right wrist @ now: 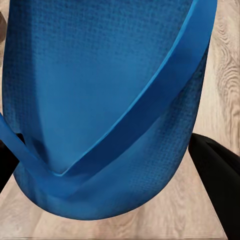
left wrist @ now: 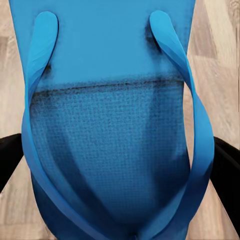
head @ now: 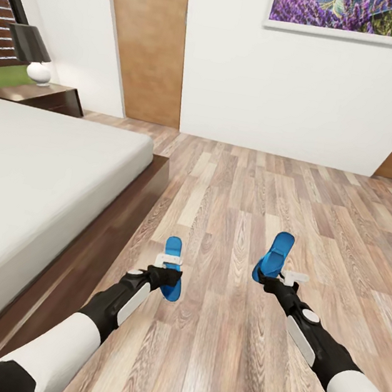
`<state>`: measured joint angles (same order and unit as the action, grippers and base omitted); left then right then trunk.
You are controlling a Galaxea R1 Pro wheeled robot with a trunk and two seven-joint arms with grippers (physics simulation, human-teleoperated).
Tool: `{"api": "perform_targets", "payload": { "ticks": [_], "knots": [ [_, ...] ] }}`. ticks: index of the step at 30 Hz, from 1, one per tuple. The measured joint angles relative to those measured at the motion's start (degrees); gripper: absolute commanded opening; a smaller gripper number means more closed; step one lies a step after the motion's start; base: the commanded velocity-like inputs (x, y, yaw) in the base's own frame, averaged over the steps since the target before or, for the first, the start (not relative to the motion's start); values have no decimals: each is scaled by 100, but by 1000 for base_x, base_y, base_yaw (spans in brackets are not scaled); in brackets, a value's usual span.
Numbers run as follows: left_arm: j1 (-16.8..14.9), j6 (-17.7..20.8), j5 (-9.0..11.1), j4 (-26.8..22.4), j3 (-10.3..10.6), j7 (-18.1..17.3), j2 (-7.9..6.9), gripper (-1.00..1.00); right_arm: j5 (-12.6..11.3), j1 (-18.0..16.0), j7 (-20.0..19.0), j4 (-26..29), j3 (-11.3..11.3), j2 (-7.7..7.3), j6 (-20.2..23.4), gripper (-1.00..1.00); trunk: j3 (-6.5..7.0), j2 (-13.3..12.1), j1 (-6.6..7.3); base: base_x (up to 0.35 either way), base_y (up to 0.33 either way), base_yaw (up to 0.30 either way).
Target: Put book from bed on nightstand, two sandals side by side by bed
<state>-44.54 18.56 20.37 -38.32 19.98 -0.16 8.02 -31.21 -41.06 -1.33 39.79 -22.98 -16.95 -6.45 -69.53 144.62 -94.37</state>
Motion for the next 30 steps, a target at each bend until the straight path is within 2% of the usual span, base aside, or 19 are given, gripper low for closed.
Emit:
{"api": "perform_targets", "payload": {
  "ticks": [9, 14, 16, 27, 30],
  "knots": [
    [5, -96, -16, -254, 22, -1, -10, -100, -6, 108, 11, 56, -30, 11, 32, -100, 200, -12, 23, 0, 0, 0],
    [18, -91, -21, -391, 30, -48, -27, -100, 0, 112, 8, 52, -331, 17, 61, -100, 310, -19, 36, 0, 0, 0],
    [21, -82, -28, -402, 34, -66, -33, -100, 0, 112, 8, 49, -372, 17, 68, -100, 355, -22, 41, 0, 0, 0],
    [20, -73, -32, -426, 32, -37, -47, -100, 0, 112, 7, 6, -385, 0, 62, -100, 599, -36, 70, 0, 0, 0],
    [22, -85, -30, -428, 32, -40, -52, -100, -10, 113, 9, -7, -379, -21, 53, -100, 599, -37, 69, 0, 0, 0]
  ]
}}
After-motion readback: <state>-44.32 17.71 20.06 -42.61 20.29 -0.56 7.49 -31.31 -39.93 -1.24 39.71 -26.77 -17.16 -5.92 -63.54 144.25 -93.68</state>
